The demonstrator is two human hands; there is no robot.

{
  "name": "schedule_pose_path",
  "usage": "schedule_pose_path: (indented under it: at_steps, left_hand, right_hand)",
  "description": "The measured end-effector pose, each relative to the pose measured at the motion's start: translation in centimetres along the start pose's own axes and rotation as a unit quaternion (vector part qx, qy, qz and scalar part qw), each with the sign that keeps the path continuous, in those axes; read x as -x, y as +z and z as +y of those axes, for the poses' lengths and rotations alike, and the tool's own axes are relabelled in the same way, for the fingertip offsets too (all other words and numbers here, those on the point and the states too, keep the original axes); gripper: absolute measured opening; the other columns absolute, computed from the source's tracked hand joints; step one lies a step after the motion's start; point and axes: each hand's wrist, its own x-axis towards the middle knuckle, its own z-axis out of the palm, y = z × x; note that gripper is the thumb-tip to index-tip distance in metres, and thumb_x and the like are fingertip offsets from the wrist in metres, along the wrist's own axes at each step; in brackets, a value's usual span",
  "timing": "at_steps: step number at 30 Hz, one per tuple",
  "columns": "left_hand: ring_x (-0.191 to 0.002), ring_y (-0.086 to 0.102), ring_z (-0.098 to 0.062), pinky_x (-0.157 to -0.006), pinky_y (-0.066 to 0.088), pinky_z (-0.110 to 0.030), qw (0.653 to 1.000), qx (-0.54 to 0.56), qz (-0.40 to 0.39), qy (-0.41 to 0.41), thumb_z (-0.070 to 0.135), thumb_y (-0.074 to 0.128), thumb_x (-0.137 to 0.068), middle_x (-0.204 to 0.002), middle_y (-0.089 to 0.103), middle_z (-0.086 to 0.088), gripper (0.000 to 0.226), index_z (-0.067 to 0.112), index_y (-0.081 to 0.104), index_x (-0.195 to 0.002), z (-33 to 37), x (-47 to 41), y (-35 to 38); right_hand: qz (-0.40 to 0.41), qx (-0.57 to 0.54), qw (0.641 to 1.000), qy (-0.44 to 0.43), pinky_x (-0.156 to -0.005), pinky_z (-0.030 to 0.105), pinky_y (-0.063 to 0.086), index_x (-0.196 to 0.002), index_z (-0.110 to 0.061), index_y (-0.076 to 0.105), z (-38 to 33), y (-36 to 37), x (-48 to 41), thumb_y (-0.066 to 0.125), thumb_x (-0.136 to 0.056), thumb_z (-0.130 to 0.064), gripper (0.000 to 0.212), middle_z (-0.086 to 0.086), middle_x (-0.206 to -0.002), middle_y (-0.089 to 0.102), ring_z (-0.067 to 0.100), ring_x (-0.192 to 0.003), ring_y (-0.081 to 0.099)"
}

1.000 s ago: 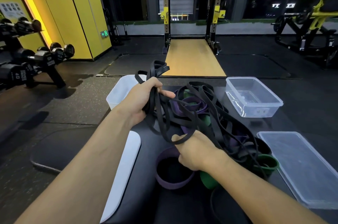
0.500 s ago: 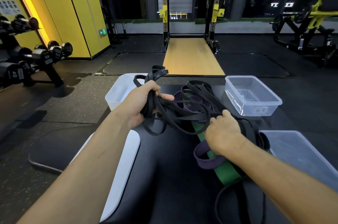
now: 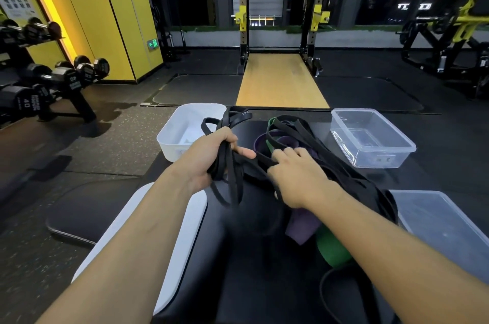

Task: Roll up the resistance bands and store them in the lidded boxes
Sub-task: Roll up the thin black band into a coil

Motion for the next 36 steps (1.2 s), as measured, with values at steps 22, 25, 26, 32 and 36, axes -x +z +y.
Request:
schedule_pose_path:
  at_steps: [22, 25, 26, 32, 36]
  left_hand:
    - [-0.087, 0.058, -0.029, -0.065, 0.048, -0.034, 0.999, 0.005, 0.002, -0.046, 0.018, 0.052, -0.094, -0.103, 0.079, -0.019, 0.027, 0.016, 0.047, -0.067, -4.0, -3.8, 0.8]
    - [-0.089, 0.055, -0.029, -0.067, 0.047, -0.035, 0.999, 0.005, -0.006, -0.045, 0.018, 0.052, -0.093, -0.105, 0.079, -0.019, 0.026, 0.016, 0.046, -0.067, -4.1, -4.0, 0.9]
    - [-0.086, 0.056, -0.029, -0.064, 0.047, -0.033, 0.999, 0.007, -0.009, -0.046, 0.018, 0.052, -0.092, -0.105, 0.079, -0.019, 0.026, 0.016, 0.045, -0.067, -4.1, -4.1, 0.8]
    - [-0.063, 0.057, -0.022, -0.056, 0.048, -0.028, 0.998, 0.005, -0.020, -0.054, 0.018, 0.051, -0.093, -0.106, 0.078, -0.020, 0.028, 0.017, 0.043, -0.066, -4.5, -4.3, 0.5]
    - [-0.068, 0.054, -0.025, -0.064, 0.045, -0.035, 0.998, 0.012, -0.028, -0.056, 0.019, 0.052, -0.091, -0.107, 0.078, -0.022, 0.026, 0.017, 0.044, -0.067, -5.0, -4.7, 0.4]
  right_hand:
    - [0.163, -0.071, 0.955, 0.237, -0.092, 0.046, 0.046, -0.159, -0.015, 0.020, 5.1, 4.3, -6.8, 0.063, -0.095, -0.016, 0.077, 0.009, -0.164, 0.018, 0.034, -0.126, 0.049]
    - [0.197, -0.123, 0.927, 0.295, -0.092, 0.050, 0.046, -0.153, -0.010, 0.029, 6.8, 3.6, -7.0, 0.062, -0.089, -0.015, 0.072, 0.011, -0.161, 0.023, 0.038, -0.123, 0.050]
    - [0.193, -0.142, 0.920, 0.311, -0.094, 0.050, 0.045, -0.152, -0.009, 0.030, 7.5, 3.4, -7.0, 0.058, -0.089, -0.015, 0.069, 0.011, -0.161, 0.023, 0.040, -0.125, 0.048]
    - [-0.017, -0.330, 0.882, 0.335, -0.110, 0.052, 0.037, -0.149, -0.025, 0.040, 11.9, 4.1, -6.4, 0.038, -0.089, -0.044, 0.063, 0.020, -0.155, 0.042, 0.042, -0.136, 0.043]
    - [0.023, -0.350, 0.875, 0.333, -0.107, 0.051, 0.041, -0.164, -0.032, 0.009, 12.2, 3.8, -6.0, 0.049, -0.090, -0.051, 0.086, 0.018, -0.154, 0.047, 0.041, -0.137, 0.047]
